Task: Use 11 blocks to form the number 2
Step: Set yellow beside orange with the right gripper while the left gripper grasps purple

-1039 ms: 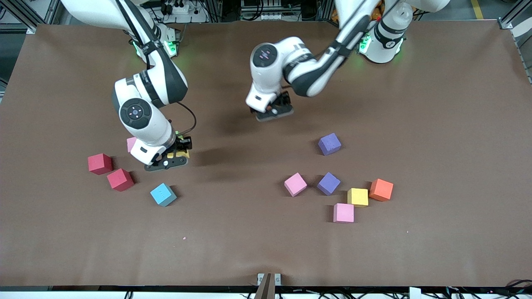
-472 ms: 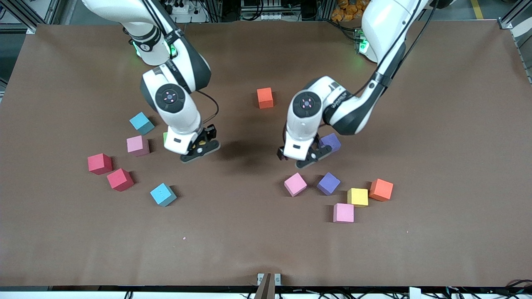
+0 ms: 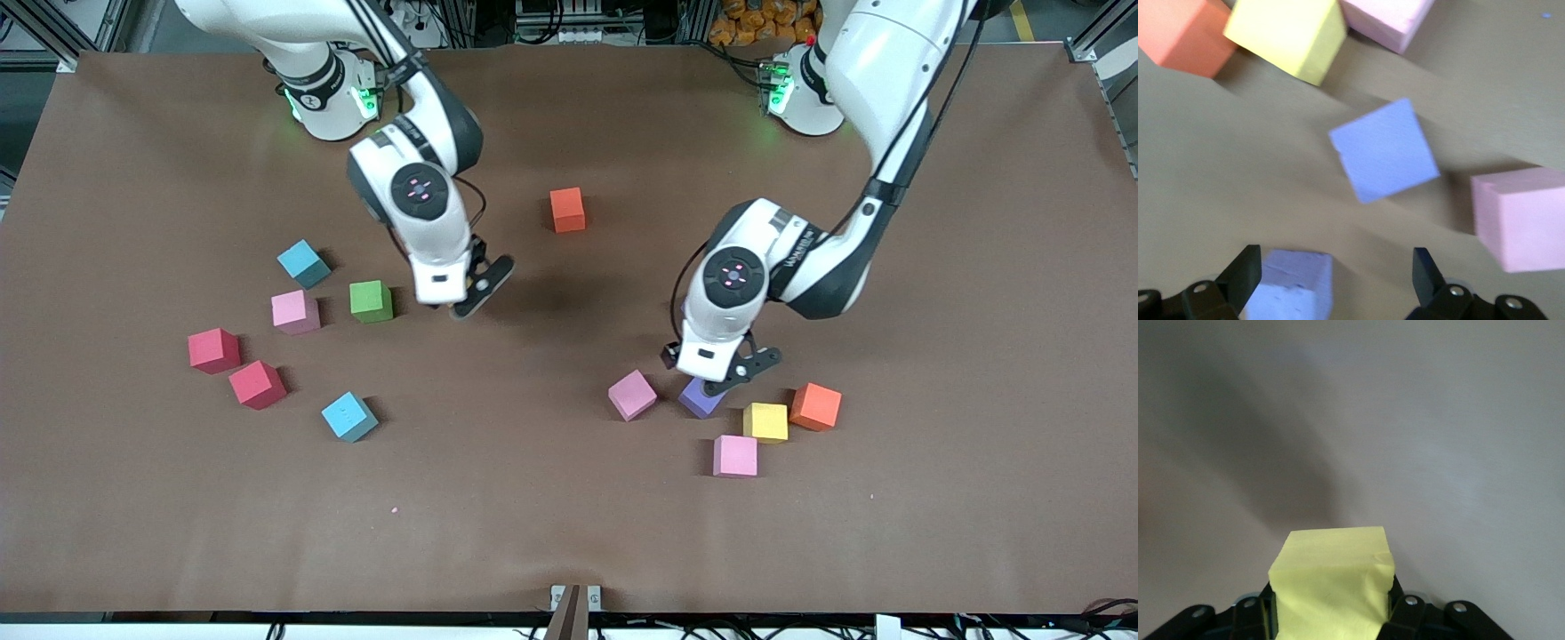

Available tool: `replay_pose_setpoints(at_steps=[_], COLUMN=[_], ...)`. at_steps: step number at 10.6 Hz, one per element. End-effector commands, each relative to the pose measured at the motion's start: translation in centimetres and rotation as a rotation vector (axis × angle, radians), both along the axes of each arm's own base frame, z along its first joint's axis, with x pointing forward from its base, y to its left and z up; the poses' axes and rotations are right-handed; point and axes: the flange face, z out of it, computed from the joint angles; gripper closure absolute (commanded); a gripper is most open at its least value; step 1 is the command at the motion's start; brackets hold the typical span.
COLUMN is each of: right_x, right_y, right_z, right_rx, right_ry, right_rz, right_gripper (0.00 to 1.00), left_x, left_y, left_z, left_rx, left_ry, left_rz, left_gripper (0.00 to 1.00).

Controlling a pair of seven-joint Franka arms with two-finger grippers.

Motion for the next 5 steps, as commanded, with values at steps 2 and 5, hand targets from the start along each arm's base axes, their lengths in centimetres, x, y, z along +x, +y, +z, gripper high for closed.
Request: replay_pose_setpoints(at_steps=[2, 5], right_x=[-9.5, -14.4], right_y=[5.0, 6.7], right_z=[-1.0, -1.0], right_rx=[-0.020, -0.012], right_ry=[0.018, 0.024], right_rz=[0.210, 0.404], right_gripper=[0.86, 0.86], left_x=[-3.4, -6.0], left_y=[1.7, 2.6], left_z=[-0.2, -2.1], left_rx=[-0.003, -0.014], left_ry=[-0.027, -0.027], left_rz=[-0.047, -0.061], left_gripper=[0.00, 0.00])
